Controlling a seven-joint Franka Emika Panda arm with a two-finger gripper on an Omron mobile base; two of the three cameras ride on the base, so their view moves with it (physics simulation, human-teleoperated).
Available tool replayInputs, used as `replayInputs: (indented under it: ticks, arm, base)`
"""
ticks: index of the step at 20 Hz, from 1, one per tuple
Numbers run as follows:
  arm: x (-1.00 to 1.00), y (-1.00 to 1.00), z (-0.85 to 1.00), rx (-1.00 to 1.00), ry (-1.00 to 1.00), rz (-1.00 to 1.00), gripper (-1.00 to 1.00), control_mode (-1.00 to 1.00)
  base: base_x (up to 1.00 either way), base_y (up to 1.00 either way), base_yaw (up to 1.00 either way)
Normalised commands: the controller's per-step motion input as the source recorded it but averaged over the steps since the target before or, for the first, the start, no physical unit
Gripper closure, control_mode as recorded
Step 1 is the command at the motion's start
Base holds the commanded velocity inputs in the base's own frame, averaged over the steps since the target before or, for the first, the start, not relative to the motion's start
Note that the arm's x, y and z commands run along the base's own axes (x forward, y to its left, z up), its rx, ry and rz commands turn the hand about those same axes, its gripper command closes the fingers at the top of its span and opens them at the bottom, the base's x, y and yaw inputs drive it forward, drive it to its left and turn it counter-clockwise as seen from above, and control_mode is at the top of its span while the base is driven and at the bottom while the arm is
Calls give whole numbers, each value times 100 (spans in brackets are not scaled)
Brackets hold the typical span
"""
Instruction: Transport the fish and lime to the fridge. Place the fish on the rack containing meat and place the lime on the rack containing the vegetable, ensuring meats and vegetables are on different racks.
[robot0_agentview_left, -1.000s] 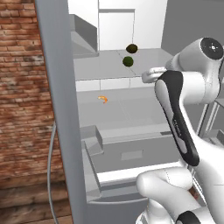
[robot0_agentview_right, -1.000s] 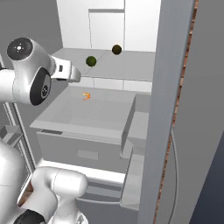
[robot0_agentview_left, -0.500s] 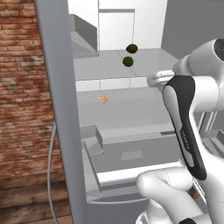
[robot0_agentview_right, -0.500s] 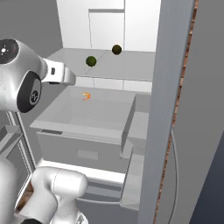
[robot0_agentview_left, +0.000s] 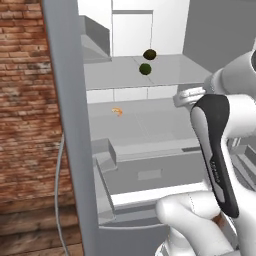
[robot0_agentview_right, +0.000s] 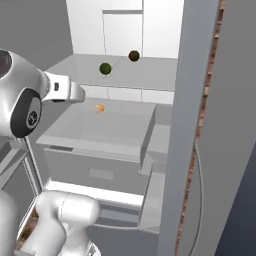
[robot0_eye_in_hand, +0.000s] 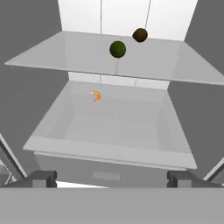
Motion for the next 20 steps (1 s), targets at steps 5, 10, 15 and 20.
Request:
replayInputs:
  ticks: [5,10,15,20]
  arm:
    - [0,0,0,0,0,0,-100,100]
    - [0,0,0,0,0,0,-100,100]
    - [0,0,0,0,0,0,-100,100]
    - [0,0,0,0,0,0,-100,100]
  base:
    - [-96,0,0]
    - [-100,6,0]
    - [-100,15,0]
    - [-95,75,2]
